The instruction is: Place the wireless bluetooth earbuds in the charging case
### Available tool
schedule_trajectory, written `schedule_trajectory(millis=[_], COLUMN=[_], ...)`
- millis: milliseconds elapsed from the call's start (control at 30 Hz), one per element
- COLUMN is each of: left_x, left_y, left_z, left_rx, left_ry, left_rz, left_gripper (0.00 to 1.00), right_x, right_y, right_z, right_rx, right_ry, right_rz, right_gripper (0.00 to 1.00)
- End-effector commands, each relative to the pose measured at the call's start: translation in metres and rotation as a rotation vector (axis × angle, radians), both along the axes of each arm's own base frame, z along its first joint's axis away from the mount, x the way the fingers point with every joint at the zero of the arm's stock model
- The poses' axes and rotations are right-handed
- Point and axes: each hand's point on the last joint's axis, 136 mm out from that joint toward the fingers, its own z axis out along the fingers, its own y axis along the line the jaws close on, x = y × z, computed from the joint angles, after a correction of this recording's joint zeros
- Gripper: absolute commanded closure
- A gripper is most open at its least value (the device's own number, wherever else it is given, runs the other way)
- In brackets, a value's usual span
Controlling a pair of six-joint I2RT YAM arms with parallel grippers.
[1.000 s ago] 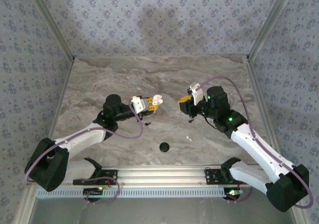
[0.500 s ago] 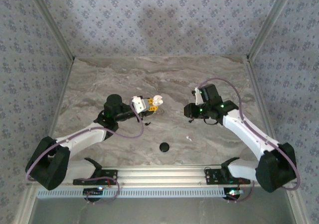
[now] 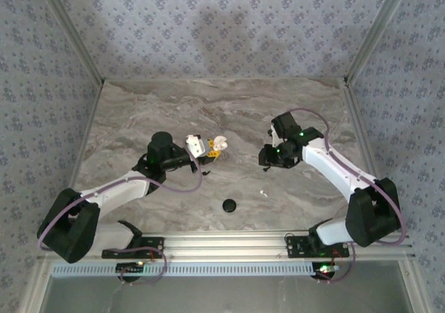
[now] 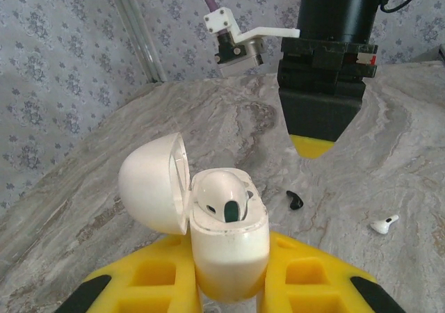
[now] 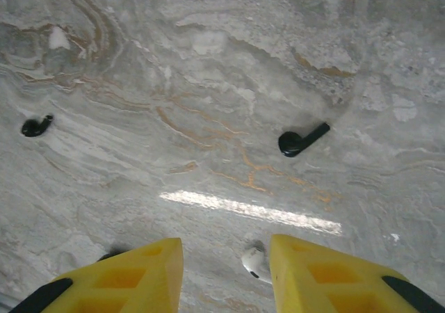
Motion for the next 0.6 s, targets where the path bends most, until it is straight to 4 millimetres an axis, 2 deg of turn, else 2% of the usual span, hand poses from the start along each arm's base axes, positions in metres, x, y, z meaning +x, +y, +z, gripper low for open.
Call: schedule_trajectory(millis=[0,567], left_x=[0.003,0.004], left_y=[-0.003,-0.005], left_z=[0.004,0.001], left_rx=[-0.001,-0.015], left_ry=[-0.009,0.010], left_rz=[-0.003,0.000], left_gripper=[0.91,0.91], right_x=[-0.005,-0.022], right_y=[-0.014,-0.043], right_z=[-0.004,-0.020], right_rx=[-0.065,-0.231], right_ry=[0.048,0.168], right_rz=[-0.004,0.014], right_gripper=[0.59,0.52])
